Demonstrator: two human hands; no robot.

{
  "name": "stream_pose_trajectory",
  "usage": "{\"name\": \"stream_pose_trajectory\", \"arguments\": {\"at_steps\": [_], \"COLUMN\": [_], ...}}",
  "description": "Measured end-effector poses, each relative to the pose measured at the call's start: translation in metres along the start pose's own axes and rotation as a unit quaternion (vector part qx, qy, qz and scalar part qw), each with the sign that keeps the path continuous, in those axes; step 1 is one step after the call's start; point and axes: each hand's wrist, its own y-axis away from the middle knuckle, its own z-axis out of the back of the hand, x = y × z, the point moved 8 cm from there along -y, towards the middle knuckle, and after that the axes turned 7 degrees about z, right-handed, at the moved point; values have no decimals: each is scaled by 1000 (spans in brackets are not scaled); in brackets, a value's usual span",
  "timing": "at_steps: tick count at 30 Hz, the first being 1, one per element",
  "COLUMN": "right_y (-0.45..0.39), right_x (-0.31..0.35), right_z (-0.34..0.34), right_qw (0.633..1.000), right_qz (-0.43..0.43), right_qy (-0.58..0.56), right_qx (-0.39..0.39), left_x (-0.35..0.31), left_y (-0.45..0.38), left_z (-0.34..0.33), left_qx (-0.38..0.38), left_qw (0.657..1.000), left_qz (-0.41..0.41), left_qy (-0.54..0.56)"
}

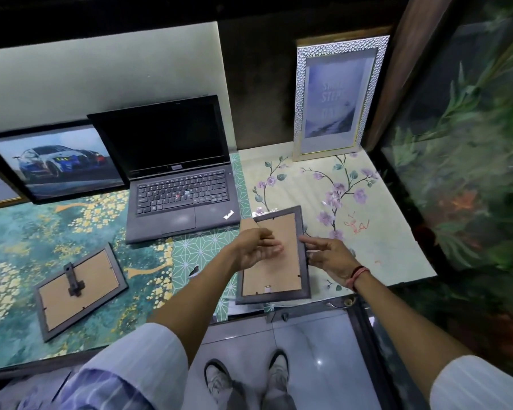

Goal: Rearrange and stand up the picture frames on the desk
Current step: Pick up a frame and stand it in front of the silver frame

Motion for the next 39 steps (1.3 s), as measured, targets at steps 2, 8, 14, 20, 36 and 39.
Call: {"name": "stream_pose_trajectory", "arguments": {"at_steps": [2,8,14,20,36,39], "right_y": [-1,1,-4,-7,-30,-40], "right_x": [-16,-42,-38,-23,65,68], "right_z": [-6,-8,-6,-8,7,12], "right_qw": [1000,999,995,995,959,962], "right_qz": [-14,14,50,67,199,202], "right_qy": [-27,11,73,73,173,145], "right_qx": [-4,37,40,19,-103,-111], "left_x": [6,6,-14,-29,-142,-152], "left_y": [-8,-17,-22,-29,-3,-13], "left_z": [1,22,57,48,-7,-2], "left_qx": [-2,-100,-252,-166,91,93], "left_qw": [1000,994,965,983,967,974], "left_qz": [5,-28,-56,-72,8,-9], "left_qy": [18,-40,-41,41,-237,-204]}}
